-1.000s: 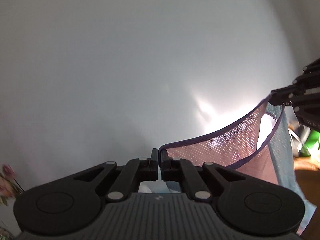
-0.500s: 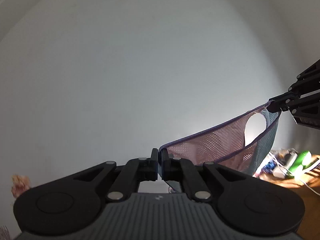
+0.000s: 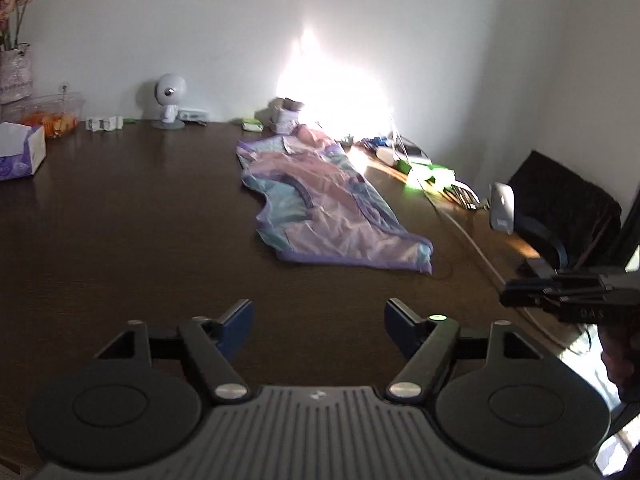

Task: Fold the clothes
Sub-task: 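Lay the garment flat on the table and open both grippers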

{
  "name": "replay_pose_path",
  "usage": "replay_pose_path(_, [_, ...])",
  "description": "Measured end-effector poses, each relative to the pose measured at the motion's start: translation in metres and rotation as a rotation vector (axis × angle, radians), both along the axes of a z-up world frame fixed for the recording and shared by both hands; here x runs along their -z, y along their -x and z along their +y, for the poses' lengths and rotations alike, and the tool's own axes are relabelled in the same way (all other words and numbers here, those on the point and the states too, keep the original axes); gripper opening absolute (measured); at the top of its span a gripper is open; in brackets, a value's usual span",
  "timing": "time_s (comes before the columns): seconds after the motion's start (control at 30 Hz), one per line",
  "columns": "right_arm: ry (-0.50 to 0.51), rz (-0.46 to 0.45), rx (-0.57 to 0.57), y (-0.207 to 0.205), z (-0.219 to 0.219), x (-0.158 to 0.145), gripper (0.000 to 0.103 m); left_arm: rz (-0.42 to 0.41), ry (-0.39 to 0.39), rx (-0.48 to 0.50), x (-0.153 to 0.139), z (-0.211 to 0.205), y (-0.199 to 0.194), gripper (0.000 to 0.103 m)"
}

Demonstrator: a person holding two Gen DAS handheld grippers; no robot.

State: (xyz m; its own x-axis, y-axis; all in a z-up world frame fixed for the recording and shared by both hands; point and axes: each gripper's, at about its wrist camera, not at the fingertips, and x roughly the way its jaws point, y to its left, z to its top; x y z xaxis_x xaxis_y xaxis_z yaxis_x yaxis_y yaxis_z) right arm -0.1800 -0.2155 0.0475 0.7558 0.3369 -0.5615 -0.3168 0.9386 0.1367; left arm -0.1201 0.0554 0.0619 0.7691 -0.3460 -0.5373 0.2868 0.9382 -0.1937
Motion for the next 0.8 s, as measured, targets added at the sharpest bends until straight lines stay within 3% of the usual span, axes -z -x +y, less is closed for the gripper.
replay_pose_path(0.17, [0.091, -0.040, 0.103, -0.054, 0.002, -0.020, 0.034, 0.010, -0.025, -0.036, -0.005, -0.012, -0.073, 0.079])
replay_pose_path(0.3, [0.099, -0.028, 0.120, -0.098, 0.006, -0.013, 0.034, 0.080, -0.044, -0.011, 0.018, -0.038, -0.128, 0.078])
replay_pose_path(0.37, [0.097, -0.012, 0.131, -0.117, 0.005, -0.007, 0.034, 0.096, -0.088, -0.028, 0.029, -0.049, -0.150, 0.077])
replay_pose_path(0.47, [0.080, 0.027, 0.145, -0.146, 0.001, 0.004, 0.034, 0.127, -0.085, -0.053, 0.044, -0.053, -0.178, 0.074])
replay_pose_path(0.53, [0.071, 0.050, 0.153, -0.166, -0.002, 0.011, 0.034, 0.150, -0.063, -0.078, 0.052, -0.050, -0.193, 0.066])
replay_pose_path(0.6, [0.066, 0.064, 0.159, -0.182, -0.004, 0.017, 0.032, 0.144, -0.068, -0.089, 0.055, -0.049, -0.199, 0.043])
replay_pose_path(0.67, [0.064, 0.083, 0.168, -0.197, -0.005, 0.022, 0.032, 0.136, -0.105, -0.085, 0.056, -0.051, -0.201, 0.033])
replay_pose_path(0.7, [0.068, 0.089, 0.167, -0.202, -0.005, 0.023, 0.032, 0.138, -0.117, -0.078, 0.055, -0.051, -0.201, 0.022])
replay_pose_path(0.77, [0.090, 0.091, 0.150, -0.206, 0.000, 0.026, 0.022, 0.154, -0.124, -0.069, 0.055, -0.052, -0.198, 0.005])
replay_pose_path(0.8, [0.102, 0.092, 0.140, -0.207, 0.002, 0.028, 0.017, 0.155, -0.120, -0.068, 0.055, -0.051, -0.194, 0.005])
